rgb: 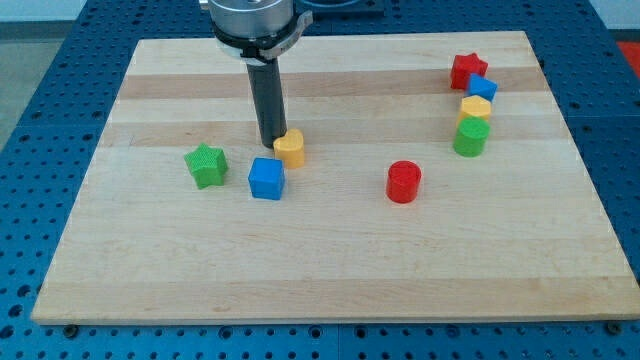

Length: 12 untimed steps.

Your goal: Push the yellow heart below the green circle

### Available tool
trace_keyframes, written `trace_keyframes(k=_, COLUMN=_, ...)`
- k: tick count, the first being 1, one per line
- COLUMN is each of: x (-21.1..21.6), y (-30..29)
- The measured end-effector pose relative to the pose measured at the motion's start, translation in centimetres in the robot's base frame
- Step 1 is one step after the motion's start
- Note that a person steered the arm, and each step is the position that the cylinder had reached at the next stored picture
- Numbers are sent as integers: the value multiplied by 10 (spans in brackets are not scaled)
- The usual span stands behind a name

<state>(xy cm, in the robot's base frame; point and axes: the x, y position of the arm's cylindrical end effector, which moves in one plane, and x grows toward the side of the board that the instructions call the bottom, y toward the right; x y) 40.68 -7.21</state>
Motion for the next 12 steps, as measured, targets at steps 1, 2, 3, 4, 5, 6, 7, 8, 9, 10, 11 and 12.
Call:
trace_keyframes(k=1, x=13, y=6)
trace_keyframes(k=2, x=23, y=9)
trace_keyframes(k=3, x=29, y=-1)
trace_keyframes(k=4, x=36, y=-7)
trace_keyframes(k=5, x=40, y=13)
trace_keyframes(k=6, x=40, y=53)
trace_keyframes(k=7, x=40, y=87)
trace_keyframes(k=8, x=40, y=120)
trace_keyframes(k=9, x=40, y=140)
trace_keyframes(k=10, x=40, y=163)
trace_keyframes(k=11, x=40, y=177)
trace_keyframes(k=12, x=40, y=187)
